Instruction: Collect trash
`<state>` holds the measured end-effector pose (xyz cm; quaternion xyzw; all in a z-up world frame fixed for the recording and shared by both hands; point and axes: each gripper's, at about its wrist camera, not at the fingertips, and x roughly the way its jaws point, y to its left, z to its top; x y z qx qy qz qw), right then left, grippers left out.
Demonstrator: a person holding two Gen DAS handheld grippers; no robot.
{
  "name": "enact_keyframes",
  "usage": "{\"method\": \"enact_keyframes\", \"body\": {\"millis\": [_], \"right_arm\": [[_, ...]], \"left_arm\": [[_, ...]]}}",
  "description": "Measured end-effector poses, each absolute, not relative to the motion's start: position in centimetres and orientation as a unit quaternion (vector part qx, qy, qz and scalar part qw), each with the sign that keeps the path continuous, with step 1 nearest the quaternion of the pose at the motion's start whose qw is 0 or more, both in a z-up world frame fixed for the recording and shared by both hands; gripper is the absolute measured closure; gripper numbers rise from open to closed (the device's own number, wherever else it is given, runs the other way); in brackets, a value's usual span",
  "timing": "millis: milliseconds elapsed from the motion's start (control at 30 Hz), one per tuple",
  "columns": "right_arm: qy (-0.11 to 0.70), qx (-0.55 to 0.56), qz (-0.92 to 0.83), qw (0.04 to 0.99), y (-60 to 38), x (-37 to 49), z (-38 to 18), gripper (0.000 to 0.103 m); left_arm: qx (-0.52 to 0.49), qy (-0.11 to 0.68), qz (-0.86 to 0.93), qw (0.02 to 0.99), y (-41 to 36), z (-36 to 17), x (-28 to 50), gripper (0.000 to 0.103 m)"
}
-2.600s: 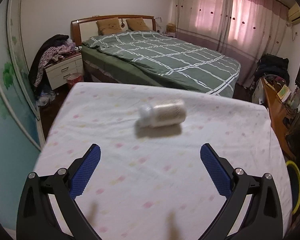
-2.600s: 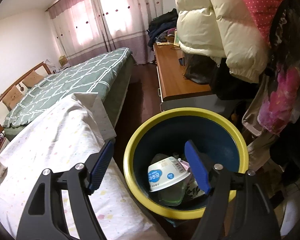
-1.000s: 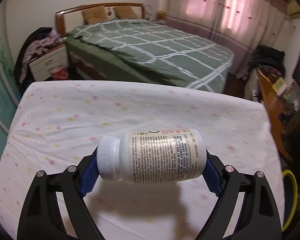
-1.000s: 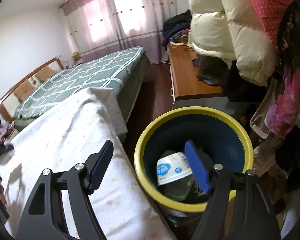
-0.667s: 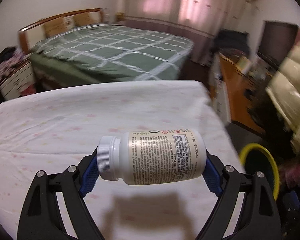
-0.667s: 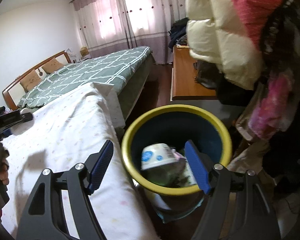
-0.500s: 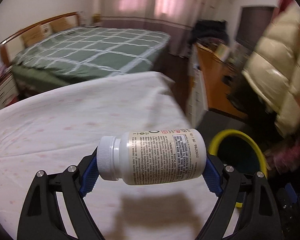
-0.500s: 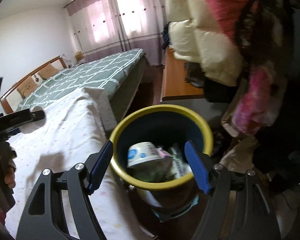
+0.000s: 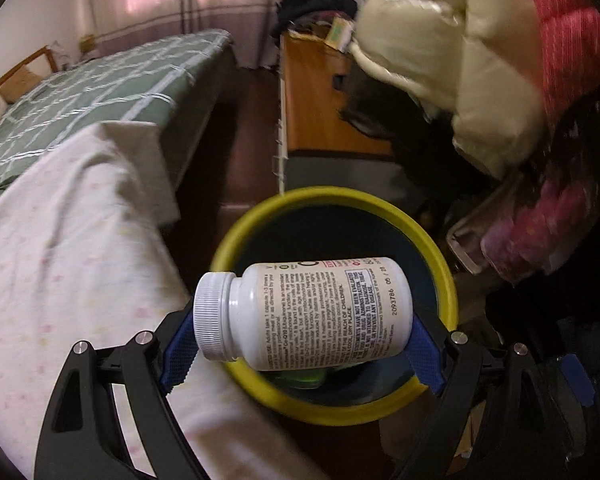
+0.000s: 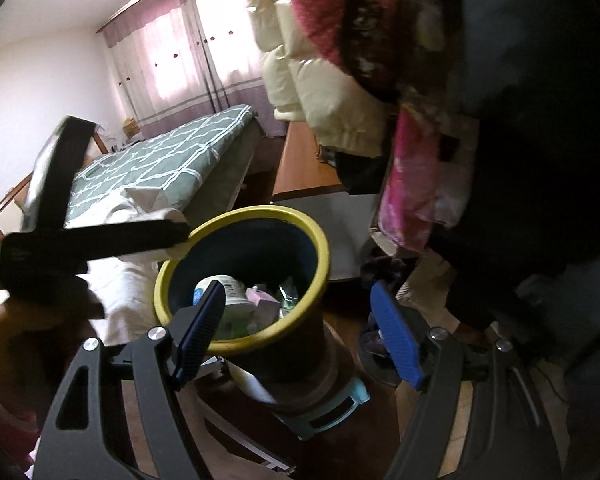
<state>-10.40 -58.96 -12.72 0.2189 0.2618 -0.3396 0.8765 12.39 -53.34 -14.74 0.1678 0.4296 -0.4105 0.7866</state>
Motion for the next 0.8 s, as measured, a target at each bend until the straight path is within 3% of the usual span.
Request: {"method": "enact_keyframes", "body": {"millis": [233,333,433,800], "right_arm": [[0.256,0.225,-0.344,0.875,-59.5,-11.2,-12.6,0.031],[0.254,0.225,-0.343,0.876,-59.4,-11.3,-12.4,0.03],[0.25,0.224,-0.345,0.876,-59.3,-11.4,-12.0,0.029],[0.261,0.209,-0.325,0.885,-57.9,-10.7,-11.6,0.028]], "left_arm": [[0.192,0.44,-0.408,0.777,-56.6,-16.6,11.8,0.017],[0.204,0.428,-0.407,0.78,-57.2,-16.6,11.7,0.005],[0.205,0.416,-0.41,0.786,-57.3,-15.9,11.8,0.005],[0.16,0.393,-0.404,0.811,-48.9,-12.2,12.3,0.005]]}}
